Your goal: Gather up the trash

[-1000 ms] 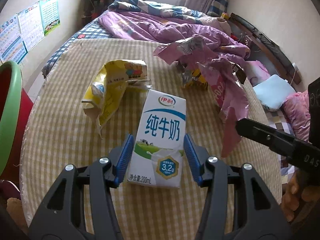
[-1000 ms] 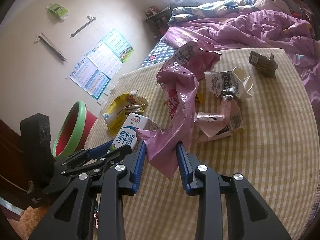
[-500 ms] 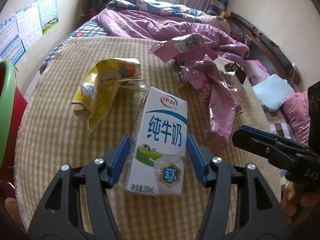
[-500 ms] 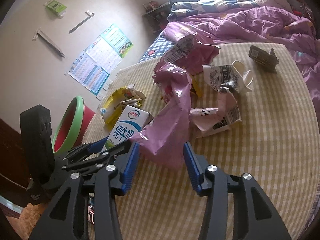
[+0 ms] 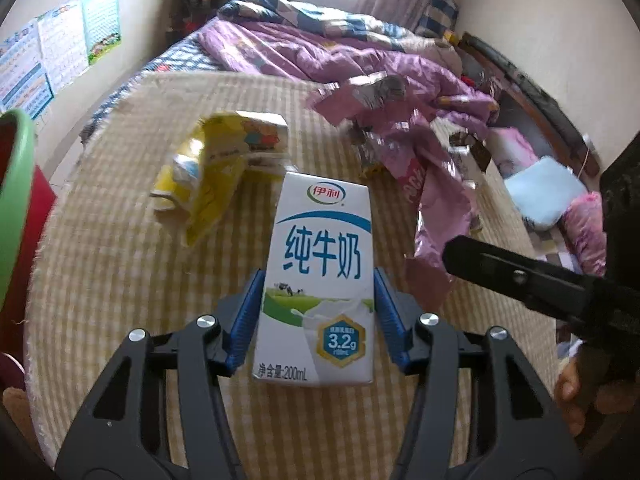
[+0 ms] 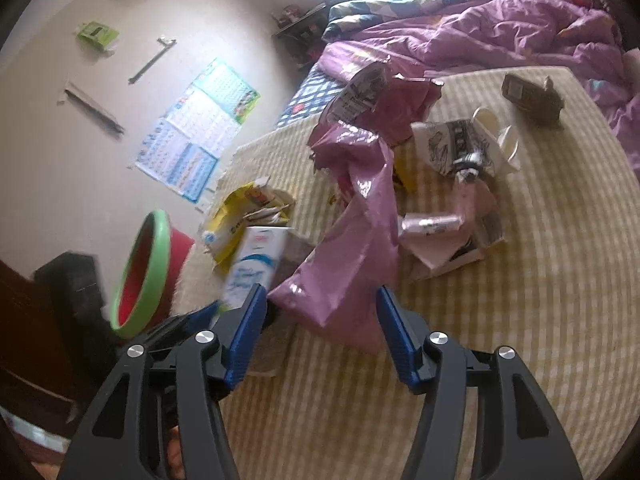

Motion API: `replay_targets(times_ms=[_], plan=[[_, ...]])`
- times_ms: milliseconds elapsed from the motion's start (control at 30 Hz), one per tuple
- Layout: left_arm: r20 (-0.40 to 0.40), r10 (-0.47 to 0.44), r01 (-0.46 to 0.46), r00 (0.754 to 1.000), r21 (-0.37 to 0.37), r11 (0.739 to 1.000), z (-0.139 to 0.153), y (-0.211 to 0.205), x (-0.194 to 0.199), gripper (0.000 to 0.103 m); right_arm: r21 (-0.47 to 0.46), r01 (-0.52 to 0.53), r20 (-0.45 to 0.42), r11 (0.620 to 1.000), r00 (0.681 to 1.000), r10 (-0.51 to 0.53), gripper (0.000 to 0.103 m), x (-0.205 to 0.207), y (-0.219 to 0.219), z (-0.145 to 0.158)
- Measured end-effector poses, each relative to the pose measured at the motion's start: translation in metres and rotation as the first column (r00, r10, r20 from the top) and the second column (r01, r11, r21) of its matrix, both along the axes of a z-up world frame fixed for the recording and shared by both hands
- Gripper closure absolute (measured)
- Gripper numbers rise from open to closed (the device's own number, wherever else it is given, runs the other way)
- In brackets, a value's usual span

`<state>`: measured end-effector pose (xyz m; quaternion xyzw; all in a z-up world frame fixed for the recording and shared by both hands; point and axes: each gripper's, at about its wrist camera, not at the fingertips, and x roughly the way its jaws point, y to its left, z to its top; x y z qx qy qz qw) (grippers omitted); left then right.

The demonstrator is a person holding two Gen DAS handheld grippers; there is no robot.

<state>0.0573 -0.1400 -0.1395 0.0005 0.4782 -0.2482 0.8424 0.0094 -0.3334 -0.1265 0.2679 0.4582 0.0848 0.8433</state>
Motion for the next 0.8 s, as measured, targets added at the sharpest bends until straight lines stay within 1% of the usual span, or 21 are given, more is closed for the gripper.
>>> replay_targets(times_ms=[67, 167, 267, 300, 333, 400, 433, 467, 667, 800], plan=[[0.036, 0.022, -0.022, 0.999, 0.001, 1.0, 0.011, 0.006, -0.001, 0.051, -0.022, 0.009, 0.002, 1.0, 1.0, -0.009, 0.044, 0.002, 0.003, 0.001], [0.089, 0.065, -0.066, 0.994, 0.005, 0.998, 0.03, 0.016, -0.001, 0.051, -0.024, 0.016, 0.002, 1.0, 1.0, -0.016, 0.044, 0.004, 0.004, -0.001], [0.114, 0.102, -0.101, 0.988, -0.012, 0.995, 0.041, 0.027, 0.001, 0.051, -0.03, 0.019, -0.019, 0.999, 1.0, -0.019, 0.044, 0.008, 0.003, -0.006], [0.121, 0.114, -0.113, 0.986, -0.015, 0.993, 0.045, 0.03, 0.002, 0.051, -0.035, 0.019, -0.027, 0.999, 0.999, -0.02, 0.046, 0.01, 0.004, -0.008], [0.128, 0.125, -0.124, 0.984, -0.015, 0.992, 0.048, 0.033, 0.002, 0.051, -0.037, 0.018, -0.029, 0.999, 0.999, -0.019, 0.05, 0.01, 0.005, -0.009], [0.139, 0.14, -0.14, 0.98, -0.016, 0.99, 0.052, 0.037, 0.001, 0.051, -0.039, 0.008, -0.036, 0.999, 0.999, -0.01, 0.073, 0.011, 0.006, -0.01], [0.141, 0.147, -0.146, 0.979, -0.018, 0.989, 0.054, 0.039, 0.001, 0.051, -0.036, 0.004, -0.038, 0.999, 0.999, -0.005, 0.079, 0.012, 0.007, -0.011], [0.143, 0.155, -0.153, 0.978, -0.021, 0.988, 0.055, 0.042, 0.001, 0.051, -0.034, -0.001, -0.034, 0.999, 0.999, 0.0, 0.09, 0.012, 0.008, -0.01], [0.149, 0.192, -0.189, 0.97, -0.033, 0.981, 0.058, 0.056, 0.002, 0.051, -0.089, -0.035, 0.047, 0.995, 0.998, 0.039, 0.091, 0.007, 0.022, 0.009], [0.165, 0.222, -0.218, 0.961, -0.042, 0.975, 0.063, 0.068, 0.002, 0.051, -0.125, -0.055, 0.113, 0.991, 0.991, 0.07, 0.091, 0.005, 0.034, 0.026]])
